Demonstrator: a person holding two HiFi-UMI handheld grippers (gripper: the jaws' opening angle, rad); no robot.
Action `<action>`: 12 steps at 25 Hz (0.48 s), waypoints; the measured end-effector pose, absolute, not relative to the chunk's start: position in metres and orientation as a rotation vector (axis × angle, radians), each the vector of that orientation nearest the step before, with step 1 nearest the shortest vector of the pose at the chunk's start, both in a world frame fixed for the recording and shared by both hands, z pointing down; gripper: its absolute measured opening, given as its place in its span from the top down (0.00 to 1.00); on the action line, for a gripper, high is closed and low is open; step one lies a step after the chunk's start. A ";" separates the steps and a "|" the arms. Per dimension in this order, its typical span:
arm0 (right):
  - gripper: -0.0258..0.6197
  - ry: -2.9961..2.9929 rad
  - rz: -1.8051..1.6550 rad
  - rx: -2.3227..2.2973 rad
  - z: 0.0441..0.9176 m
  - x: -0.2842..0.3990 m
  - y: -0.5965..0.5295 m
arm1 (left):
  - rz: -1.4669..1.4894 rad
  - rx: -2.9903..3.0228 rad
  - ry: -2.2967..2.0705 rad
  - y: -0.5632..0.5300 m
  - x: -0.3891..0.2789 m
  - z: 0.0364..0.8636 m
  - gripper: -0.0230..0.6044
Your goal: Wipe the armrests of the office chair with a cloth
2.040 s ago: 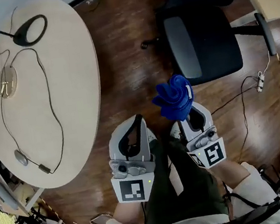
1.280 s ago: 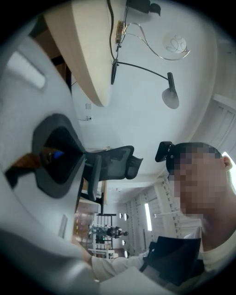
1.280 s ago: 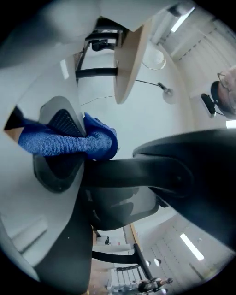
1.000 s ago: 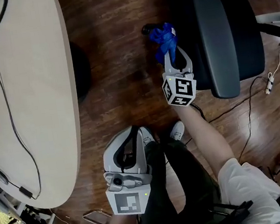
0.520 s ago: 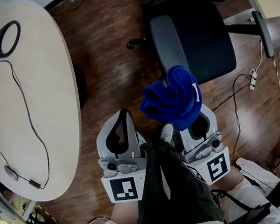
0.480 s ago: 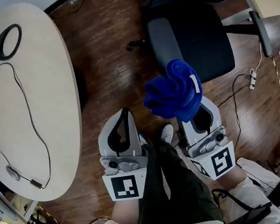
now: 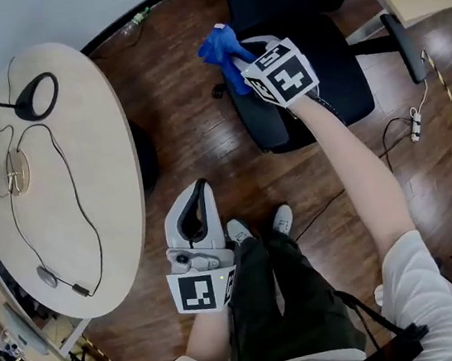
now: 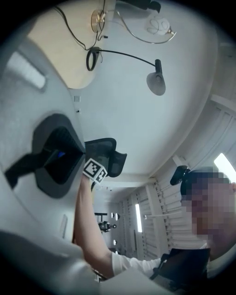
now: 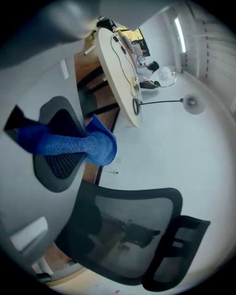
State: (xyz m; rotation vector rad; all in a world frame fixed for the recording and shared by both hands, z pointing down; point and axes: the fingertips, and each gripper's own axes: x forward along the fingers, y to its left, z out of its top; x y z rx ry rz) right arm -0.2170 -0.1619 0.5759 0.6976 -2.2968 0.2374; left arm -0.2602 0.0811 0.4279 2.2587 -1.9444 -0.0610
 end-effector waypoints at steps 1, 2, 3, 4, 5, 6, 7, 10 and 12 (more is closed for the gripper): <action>0.82 -2.286 0.246 0.681 0.582 -0.215 -0.155 | -0.059 2.254 -1.949 0.082 -0.260 0.428 0.96; 0.82 -2.292 0.252 0.675 0.584 -0.209 -0.143 | -0.062 2.250 -1.952 0.083 -0.260 0.427 0.96; 0.82 -2.308 0.253 0.667 0.583 -0.201 -0.127 | -0.068 2.249 -1.954 0.083 -0.259 0.426 0.96; 0.82 -2.323 0.250 0.650 0.579 -0.192 -0.107 | -0.072 2.251 -1.957 0.083 -0.257 0.426 0.96; 0.82 -2.334 0.244 0.627 0.575 -0.181 -0.082 | -0.068 2.256 -1.959 0.083 -0.256 0.426 0.96; 0.82 -2.345 0.241 0.606 0.572 -0.171 -0.054 | -0.058 2.262 -1.960 0.084 -0.254 0.427 0.96; 0.82 -2.360 0.243 0.595 0.569 -0.160 -0.026 | -0.044 2.268 -1.957 0.086 -0.252 0.429 0.96; 0.82 -2.409 0.281 0.612 0.571 -0.132 0.044 | -0.029 2.279 -1.947 0.086 -0.243 0.433 0.96; 0.82 -2.461 0.285 0.660 0.572 -0.124 0.063 | -0.020 2.282 -1.939 0.086 -0.236 0.437 0.96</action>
